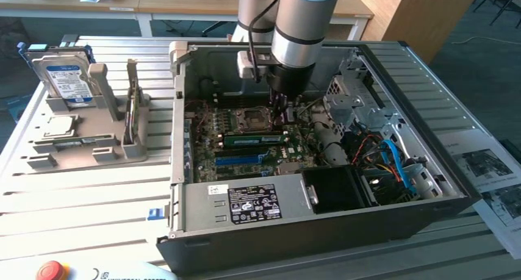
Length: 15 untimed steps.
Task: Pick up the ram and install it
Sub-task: 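Press down the ram until it locks into place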
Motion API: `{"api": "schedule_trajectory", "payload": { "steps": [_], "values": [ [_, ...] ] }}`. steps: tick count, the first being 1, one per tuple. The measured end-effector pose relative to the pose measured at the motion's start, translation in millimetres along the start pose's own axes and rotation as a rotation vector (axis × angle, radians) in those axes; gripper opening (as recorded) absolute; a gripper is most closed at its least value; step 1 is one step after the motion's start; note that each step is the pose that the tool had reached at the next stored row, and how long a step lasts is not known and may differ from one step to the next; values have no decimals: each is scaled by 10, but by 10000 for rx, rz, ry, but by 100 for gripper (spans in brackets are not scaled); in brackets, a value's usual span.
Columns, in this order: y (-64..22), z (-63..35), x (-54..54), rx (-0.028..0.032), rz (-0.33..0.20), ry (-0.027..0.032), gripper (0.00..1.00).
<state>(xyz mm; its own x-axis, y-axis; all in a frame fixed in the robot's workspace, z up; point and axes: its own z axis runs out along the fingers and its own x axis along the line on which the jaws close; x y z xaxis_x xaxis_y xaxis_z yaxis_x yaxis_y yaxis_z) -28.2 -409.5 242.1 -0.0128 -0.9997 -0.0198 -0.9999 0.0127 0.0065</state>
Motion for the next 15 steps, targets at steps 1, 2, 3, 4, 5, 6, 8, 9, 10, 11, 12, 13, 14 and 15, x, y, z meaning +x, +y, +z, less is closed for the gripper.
{"api": "schedule_trajectory", "payload": {
  "steps": [1,2,3,4,5,6,8,9,10,11,12,13,14,15],
  "values": [
    [28,0,0,4,0,0,10],
    [58,0,1,9,0,0,10],
    [87,1,1,14,0,-1,10],
    [117,1,1,19,0,-1,10],
    [145,1,2,23,0,-1,10],
    [173,1,2,26,-1,-1,10],
    [227,2,2,34,0,-1,10],
    [253,2,3,36,0,-1,10],
    [278,2,3,39,0,-1,10],
    [304,2,4,41,-1,-1,10],
    [332,3,4,43,-1,-2,10],
    [361,3,4,44,-1,-2,10],
    [388,3,5,45,0,-1,10],
    [414,3,5,46,-1,-1,10]
  ]
}}
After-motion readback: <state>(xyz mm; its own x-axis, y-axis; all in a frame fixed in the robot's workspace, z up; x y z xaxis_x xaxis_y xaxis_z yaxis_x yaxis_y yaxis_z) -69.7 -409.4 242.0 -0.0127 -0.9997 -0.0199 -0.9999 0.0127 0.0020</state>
